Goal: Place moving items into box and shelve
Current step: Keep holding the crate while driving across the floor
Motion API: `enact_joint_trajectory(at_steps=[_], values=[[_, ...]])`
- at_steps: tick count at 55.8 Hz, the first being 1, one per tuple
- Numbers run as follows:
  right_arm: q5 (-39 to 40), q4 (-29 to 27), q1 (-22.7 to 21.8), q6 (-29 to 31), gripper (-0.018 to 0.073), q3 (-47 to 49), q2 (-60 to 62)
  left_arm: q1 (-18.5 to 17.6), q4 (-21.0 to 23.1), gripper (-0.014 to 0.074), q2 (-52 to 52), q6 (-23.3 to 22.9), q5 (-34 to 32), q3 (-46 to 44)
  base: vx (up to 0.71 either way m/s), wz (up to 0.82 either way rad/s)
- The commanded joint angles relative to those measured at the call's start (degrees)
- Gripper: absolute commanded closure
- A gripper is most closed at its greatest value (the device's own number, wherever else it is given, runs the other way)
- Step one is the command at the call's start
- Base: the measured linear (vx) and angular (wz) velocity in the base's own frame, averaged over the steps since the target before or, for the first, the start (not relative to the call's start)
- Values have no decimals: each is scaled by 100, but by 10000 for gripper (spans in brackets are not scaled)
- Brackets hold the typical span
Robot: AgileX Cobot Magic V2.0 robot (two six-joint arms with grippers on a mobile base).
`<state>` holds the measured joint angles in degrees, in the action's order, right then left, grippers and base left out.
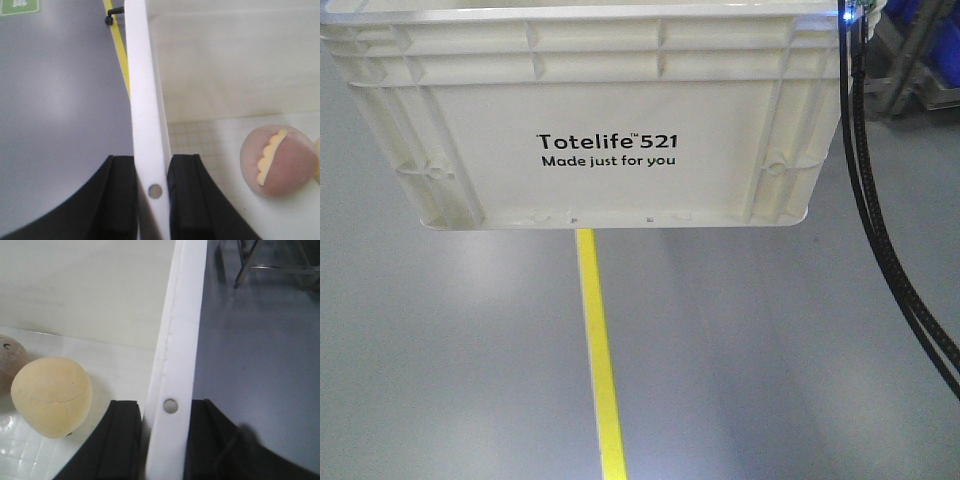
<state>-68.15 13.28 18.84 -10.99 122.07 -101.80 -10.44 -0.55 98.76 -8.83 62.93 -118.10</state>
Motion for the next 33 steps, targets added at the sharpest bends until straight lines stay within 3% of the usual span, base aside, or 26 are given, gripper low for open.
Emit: enact_joint_trajectory(at_steps=[1,33], values=[[527,939,-131,100,564,198,407,108,-632,597,-378,29,-770,-239,54,-47],[531,944,-131,100,564,198,408,108,-632,597,-378,29,-770,-239,50,-52]])
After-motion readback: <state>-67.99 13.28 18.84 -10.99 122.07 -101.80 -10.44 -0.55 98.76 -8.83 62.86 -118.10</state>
